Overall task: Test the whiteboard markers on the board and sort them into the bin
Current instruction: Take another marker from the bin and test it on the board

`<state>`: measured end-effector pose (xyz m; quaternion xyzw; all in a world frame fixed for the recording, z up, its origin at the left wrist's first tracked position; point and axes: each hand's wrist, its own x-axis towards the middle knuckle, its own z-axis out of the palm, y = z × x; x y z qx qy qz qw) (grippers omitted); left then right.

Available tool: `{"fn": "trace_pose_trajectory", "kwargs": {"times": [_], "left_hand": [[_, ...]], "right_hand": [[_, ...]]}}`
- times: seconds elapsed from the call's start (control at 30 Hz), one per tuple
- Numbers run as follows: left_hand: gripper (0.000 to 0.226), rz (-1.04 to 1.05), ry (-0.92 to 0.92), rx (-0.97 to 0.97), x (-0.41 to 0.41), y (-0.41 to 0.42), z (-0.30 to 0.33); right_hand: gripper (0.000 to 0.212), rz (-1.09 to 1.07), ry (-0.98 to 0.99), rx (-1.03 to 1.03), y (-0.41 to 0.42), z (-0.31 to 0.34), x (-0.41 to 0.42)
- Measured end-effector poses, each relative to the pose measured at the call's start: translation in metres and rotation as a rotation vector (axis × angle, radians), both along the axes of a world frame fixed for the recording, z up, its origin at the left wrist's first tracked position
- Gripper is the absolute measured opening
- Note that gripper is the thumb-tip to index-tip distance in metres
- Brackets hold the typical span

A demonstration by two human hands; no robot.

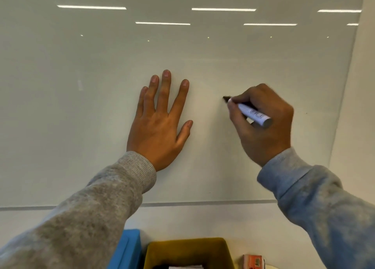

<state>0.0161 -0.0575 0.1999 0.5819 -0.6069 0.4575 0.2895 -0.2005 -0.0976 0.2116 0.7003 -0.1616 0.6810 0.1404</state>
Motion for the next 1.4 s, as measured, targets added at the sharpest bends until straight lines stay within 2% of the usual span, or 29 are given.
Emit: {"fn": "trace_pose_trajectory", "kwargs": {"times": [0.1, 0.13, 0.27, 0.3, 0.43, 0.47, 0.6, 0.63, 0.73, 0.8, 0.93, 1.07, 1.1, 1.23, 1.27, 1.37, 1.4], "left_hand": [[0.076, -0.005, -0.002, 0.002, 0.001, -0.001, -0.001], [0.076, -0.004, -0.002, 0.002, 0.001, 0.000, -0.001], [0.075, -0.006, -0.002, 0.006, 0.002, 0.000, -0.001], [0.075, -0.006, -0.001, 0.004, 0.002, 0.000, -0.001], [0.076, -0.015, 0.006, -0.003, 0.000, -0.002, -0.003], [0.076, -0.015, 0.008, -0.002, 0.001, -0.002, -0.003], [0.075, -0.003, 0.009, 0.003, 0.001, 0.000, -0.004], [0.074, 0.000, 0.004, 0.004, 0.001, 0.000, -0.003], [0.075, 0.000, 0.002, 0.005, -0.001, -0.001, -0.004], [0.075, 0.001, 0.004, 0.007, 0.000, -0.001, -0.004], [0.075, -0.009, 0.010, 0.014, 0.000, 0.001, -0.004], [0.076, -0.005, 0.010, 0.020, 0.000, 0.002, -0.004], [0.076, -0.003, 0.011, 0.021, 0.000, 0.002, -0.004], [0.075, 0.003, 0.012, 0.023, 0.000, 0.002, -0.005], [0.075, 0.002, 0.013, 0.023, -0.001, 0.002, -0.005], [0.076, -0.008, 0.016, 0.023, -0.001, 0.001, -0.006], [0.076, -0.012, 0.021, 0.023, -0.002, 0.002, -0.006]], "right_hand": [[0.008, 0.009, 0.235, 0.053, 0.008, -0.023, 0.011], [0.008, 0.013, 0.245, 0.049, 0.007, -0.021, 0.007], [0.014, -0.056, -0.070, 0.002, -0.003, 0.004, -0.020], [0.014, -0.055, -0.077, 0.008, -0.002, 0.002, -0.019], [0.008, -0.021, 0.272, 0.034, 0.009, -0.031, 0.002], [0.009, -0.021, 0.265, 0.024, 0.007, -0.028, -0.001], [0.012, -0.057, -0.065, 0.035, -0.003, -0.008, -0.016], [0.012, -0.055, -0.045, 0.056, -0.001, -0.011, -0.014], [0.010, -0.042, 0.195, 0.079, 0.008, -0.029, 0.000], [0.011, -0.031, 0.179, 0.080, 0.004, -0.023, -0.005], [0.012, -0.057, -0.018, 0.049, 0.000, -0.012, -0.010], [0.010, -0.023, 0.230, 0.069, 0.009, -0.034, 0.002], [0.010, -0.024, 0.227, 0.063, 0.007, -0.031, -0.002], [0.012, -0.053, -0.052, 0.057, 0.000, -0.015, -0.020], [0.013, -0.053, -0.022, 0.065, 0.002, -0.020, -0.017], [0.011, -0.044, 0.261, 0.067, 0.010, -0.044, -0.006], [0.010, -0.045, 0.271, 0.064, 0.008, -0.043, -0.009]]}}
